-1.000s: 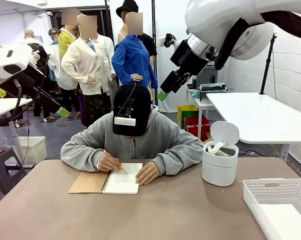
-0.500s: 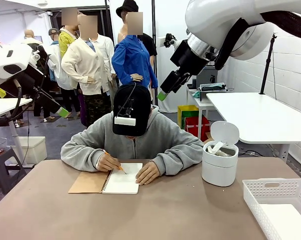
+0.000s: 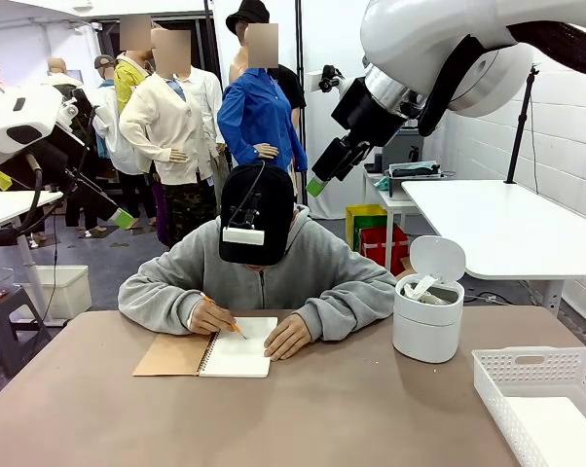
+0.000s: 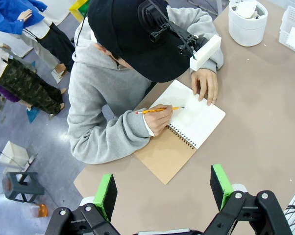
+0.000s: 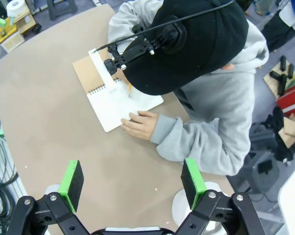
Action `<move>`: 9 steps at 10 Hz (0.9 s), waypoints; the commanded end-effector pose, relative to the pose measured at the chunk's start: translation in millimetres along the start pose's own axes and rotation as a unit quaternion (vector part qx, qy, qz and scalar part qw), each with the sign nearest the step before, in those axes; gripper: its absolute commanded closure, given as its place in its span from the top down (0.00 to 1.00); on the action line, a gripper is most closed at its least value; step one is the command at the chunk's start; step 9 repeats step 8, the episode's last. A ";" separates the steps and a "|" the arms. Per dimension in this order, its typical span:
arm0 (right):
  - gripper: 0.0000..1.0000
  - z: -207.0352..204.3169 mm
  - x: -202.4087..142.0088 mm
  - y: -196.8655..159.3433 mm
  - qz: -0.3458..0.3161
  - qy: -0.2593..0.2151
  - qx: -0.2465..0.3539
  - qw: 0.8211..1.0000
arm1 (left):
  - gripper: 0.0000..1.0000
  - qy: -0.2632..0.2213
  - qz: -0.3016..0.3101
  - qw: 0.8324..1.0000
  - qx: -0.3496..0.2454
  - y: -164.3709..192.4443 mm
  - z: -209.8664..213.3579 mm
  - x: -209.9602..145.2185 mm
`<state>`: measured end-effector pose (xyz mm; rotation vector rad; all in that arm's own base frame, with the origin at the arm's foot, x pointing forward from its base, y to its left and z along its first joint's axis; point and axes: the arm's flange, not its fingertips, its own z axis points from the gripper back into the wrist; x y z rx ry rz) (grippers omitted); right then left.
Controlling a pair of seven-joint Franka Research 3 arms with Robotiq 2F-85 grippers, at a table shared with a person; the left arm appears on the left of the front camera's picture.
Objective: Sort the paper based on its condition.
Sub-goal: If a person hands you a paper, place it in the Organizing basket , and if it's crumpled, put it in the Trash can.
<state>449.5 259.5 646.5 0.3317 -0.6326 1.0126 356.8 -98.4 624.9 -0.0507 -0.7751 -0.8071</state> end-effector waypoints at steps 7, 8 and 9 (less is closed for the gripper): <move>1.00 -0.1 -0.2 -0.3 0.003 0.000 0.000 1.000 | 1.00 0.000 0.001 1.000 0.000 1.1 0.2 -0.5; 1.00 -0.1 -0.2 -0.3 0.003 0.000 0.000 1.000 | 1.00 0.000 0.001 1.000 0.000 1.1 0.2 -0.5; 1.00 -0.1 -0.2 -0.3 0.003 0.000 0.000 1.000 | 1.00 0.000 0.001 1.000 0.000 1.1 0.2 -0.5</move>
